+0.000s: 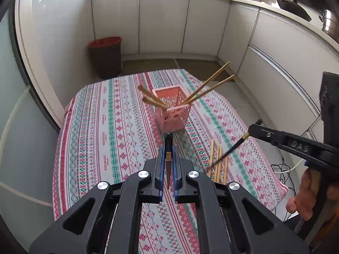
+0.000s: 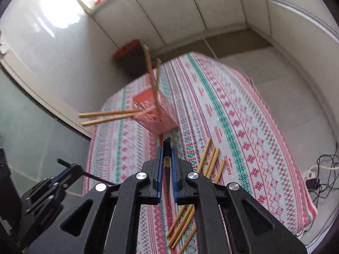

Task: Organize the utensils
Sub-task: 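Carry the black chopstick over the pink basket with the left gripper, then open the left gripper to drop the black chopstick into the basket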

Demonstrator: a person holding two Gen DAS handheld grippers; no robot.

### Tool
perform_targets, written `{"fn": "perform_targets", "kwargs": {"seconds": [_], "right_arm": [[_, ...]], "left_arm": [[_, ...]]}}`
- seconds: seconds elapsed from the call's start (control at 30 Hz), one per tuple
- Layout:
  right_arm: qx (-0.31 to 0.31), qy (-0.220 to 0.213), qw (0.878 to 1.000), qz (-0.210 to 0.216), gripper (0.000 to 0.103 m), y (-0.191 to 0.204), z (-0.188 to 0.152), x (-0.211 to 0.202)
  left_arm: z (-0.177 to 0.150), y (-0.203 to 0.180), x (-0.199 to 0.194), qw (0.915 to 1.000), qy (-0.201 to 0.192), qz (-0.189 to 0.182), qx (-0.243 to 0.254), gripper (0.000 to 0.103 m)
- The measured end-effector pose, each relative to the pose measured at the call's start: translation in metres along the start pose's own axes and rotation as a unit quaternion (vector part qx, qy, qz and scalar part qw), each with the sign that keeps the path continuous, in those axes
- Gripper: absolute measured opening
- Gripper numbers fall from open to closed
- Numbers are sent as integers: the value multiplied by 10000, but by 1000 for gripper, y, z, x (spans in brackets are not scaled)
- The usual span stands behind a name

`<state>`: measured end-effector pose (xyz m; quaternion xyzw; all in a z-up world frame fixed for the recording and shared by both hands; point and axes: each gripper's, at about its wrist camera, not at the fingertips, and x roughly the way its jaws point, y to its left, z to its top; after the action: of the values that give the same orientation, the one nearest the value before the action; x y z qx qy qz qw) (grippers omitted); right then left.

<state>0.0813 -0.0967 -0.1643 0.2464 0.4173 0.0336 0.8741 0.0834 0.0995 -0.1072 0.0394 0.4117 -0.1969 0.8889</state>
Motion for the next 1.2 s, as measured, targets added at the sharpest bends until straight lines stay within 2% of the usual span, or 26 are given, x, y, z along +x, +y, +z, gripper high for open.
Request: {"fn": "perform_targets", "kwargs": {"seconds": [0.17, 0.33, 0.43, 0.57, 0.7, 0.9, 0.93, 1.07, 1.2], "right_arm": [[-124, -576, 9981, 165, 7, 16, 20, -43], [-46, -1161, 9921, 466, 7, 28, 56, -77], [0, -1523, 9870, 508, 7, 34, 80, -87], [167, -1896, 9802, 553, 7, 31, 106, -92], [332, -1944, 9786, 589, 7, 21, 123, -81], [352, -1899, 9804, 395, 7, 21, 139, -56], [319, -1902, 9806, 342, 7, 23, 140, -51], [214, -1922, 9809, 212, 7, 27, 144, -34], [154, -1921, 9812, 103, 7, 30, 142, -19]], "left_arm": [[23, -2, -22, 9993, -379, -5, -41, 6], [56, -1, -45, 9957, -894, -85, -241, 6], [81, 1, -57, 9907, -1280, -134, -432, 6], [109, -2, -54, 9861, -1574, -15, -532, 6], [129, -9, -34, 9841, -1697, 97, -518, 6], [136, 2, 38, 9893, -1261, 71, -731, 8], [135, 6, 42, 9893, -1218, 89, -803, 12], [137, 16, 22, 9834, -1513, 38, -999, 27], [140, 21, 4, 9804, -1658, 177, -1051, 36]]}}
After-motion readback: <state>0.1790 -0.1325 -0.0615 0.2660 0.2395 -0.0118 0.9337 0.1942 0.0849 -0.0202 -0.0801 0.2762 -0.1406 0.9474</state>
